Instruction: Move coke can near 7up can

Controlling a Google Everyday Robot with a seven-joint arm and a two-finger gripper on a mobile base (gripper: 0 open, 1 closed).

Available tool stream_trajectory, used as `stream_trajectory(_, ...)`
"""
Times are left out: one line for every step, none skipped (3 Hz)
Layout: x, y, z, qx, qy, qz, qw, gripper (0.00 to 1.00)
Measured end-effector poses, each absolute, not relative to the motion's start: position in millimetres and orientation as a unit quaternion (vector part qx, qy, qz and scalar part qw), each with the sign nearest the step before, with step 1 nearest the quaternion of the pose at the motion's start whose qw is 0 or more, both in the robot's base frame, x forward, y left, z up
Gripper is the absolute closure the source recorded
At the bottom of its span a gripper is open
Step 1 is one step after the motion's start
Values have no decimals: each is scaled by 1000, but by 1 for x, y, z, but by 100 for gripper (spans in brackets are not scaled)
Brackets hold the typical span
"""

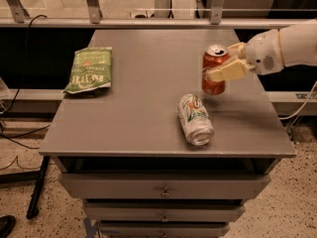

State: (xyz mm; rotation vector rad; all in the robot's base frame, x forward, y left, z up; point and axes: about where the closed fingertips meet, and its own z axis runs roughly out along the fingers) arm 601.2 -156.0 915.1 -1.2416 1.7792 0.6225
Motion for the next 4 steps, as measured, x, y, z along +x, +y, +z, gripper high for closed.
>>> stream_trajectory(578, -168, 907, -510, 706, 273, 408, 100)
stream_trajectory(551, -173, 894, -534, 688, 311, 379, 98)
stream_trajectory(538, -172, 886, -548, 675, 335, 363, 75)
stream_trajectory(528, -168, 883, -561, 656, 354, 359, 52)
